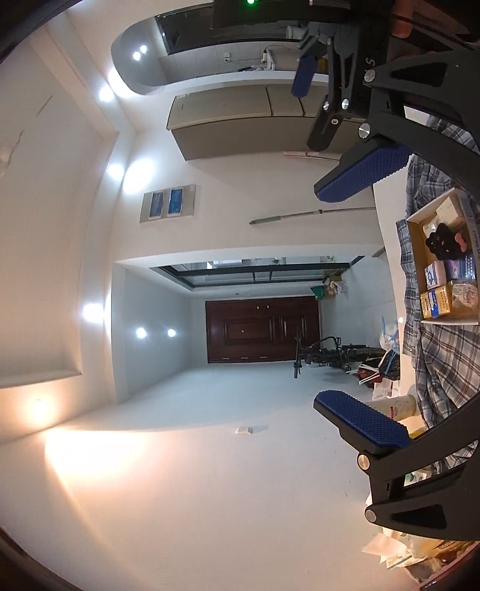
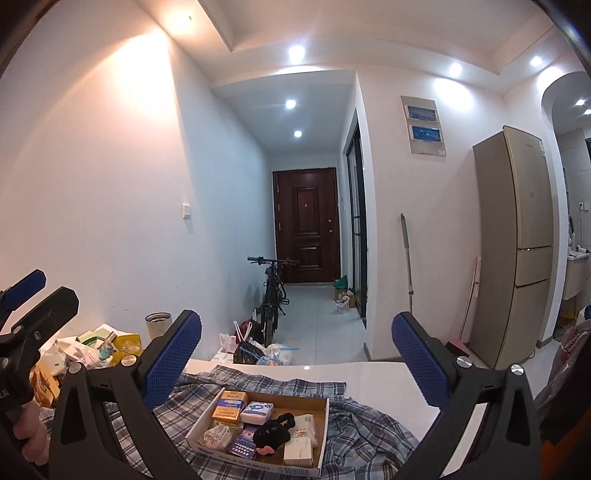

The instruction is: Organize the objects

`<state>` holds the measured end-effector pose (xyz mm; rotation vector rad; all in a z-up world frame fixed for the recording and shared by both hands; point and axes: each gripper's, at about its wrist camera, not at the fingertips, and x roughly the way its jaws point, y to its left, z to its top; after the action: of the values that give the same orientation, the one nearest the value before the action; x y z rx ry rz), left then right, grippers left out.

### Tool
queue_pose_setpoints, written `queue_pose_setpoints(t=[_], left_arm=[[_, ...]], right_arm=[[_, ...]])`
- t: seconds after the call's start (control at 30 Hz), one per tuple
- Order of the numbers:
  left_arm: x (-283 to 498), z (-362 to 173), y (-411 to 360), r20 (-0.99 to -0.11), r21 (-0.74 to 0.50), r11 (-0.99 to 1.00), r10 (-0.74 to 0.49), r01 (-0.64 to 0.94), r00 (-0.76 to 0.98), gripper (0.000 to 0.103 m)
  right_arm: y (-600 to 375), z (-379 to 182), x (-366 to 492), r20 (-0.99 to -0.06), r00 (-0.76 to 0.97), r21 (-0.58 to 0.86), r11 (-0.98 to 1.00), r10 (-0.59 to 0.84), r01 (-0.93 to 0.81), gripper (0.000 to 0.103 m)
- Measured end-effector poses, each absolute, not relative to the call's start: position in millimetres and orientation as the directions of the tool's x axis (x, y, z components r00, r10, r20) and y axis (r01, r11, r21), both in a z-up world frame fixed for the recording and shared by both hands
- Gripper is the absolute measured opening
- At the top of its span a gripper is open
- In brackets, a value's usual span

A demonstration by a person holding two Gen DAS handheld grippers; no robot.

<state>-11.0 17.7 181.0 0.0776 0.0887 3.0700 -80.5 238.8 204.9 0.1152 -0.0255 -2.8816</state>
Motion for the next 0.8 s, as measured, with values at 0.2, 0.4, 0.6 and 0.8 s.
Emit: queue_pose_setpoints(t=[0.2, 0.4, 0.6, 0.8], left_arm=[[13.4, 168.9, 16.1, 0.078, 0.084, -0.996, 0.035, -0.028, -0.996, 0.103], [23.1, 137.4, -2.2, 0.029, -0.005, -0.996, 0.086, -0.086, -0.996, 0.103], [18.8, 89.9, -5.7, -0.055, -0.03, -0.994, 0.106, -0.104, -0.993, 0.103], [6.7, 56.7, -6.0, -0.129, -0.042, -0.996, 0.085, -0.08, -0.988, 0.103]], right_arm=[[251.5, 199.3, -51.2, -0.028, -0.966, 0.036, -0.966, -0.258, 0.257, 0.103], [260.1, 173.9, -39.9, -0.033, -0.962, 0.034, -0.962, -0.271, 0.27, 0.103], [269.4, 130.0, -53.1, -0.124, -0.954, 0.075, -0.961, -0.275, 0.267, 0.103], [276.8, 86.0, -76.6, -0.263, -0.939, 0.072, -0.975, -0.221, 0.209, 0.103]])
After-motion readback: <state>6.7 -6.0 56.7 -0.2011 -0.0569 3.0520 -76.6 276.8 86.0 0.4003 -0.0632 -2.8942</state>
